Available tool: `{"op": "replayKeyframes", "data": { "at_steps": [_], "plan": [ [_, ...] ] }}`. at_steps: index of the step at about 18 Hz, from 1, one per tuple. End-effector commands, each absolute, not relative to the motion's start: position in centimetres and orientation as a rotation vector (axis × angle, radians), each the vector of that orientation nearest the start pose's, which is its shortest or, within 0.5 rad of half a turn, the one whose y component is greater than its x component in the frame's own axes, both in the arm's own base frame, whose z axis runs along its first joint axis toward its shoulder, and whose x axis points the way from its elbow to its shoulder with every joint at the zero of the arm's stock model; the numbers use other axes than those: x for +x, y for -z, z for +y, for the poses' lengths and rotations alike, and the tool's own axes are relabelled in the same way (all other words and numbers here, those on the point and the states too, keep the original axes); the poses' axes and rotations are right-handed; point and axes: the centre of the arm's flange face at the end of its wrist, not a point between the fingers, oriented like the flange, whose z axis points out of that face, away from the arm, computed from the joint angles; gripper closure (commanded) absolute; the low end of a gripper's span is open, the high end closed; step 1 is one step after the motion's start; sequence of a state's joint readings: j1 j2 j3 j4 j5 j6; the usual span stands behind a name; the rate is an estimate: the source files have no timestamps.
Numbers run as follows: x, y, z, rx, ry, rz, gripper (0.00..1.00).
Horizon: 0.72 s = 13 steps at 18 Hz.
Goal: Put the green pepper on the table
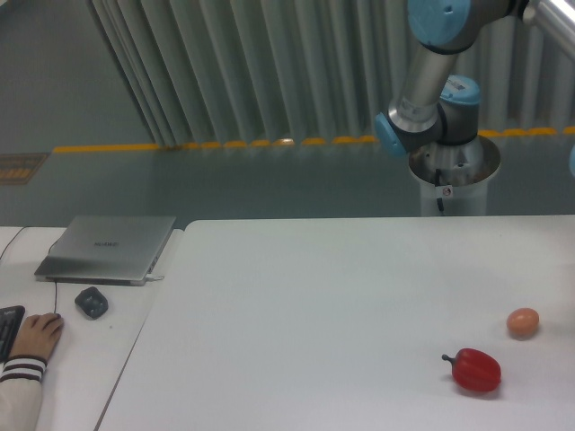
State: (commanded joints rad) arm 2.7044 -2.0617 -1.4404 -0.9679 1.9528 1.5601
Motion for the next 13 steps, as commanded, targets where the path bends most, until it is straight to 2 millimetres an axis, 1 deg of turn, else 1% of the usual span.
{"op": "replayKeyframes", "data": {
  "at_steps": [5,6,13],
  "plan": [
    [-58.0,-33.0,37.7,-3.355,-0.542,0.646,0.0],
    [-58.1,-32.5,37.8,-3.358,-0.529,0.652,0.0],
    [-57.9,-31.2,37.7,-3.366,-0.489,0.662,0.0]
  ]
}}
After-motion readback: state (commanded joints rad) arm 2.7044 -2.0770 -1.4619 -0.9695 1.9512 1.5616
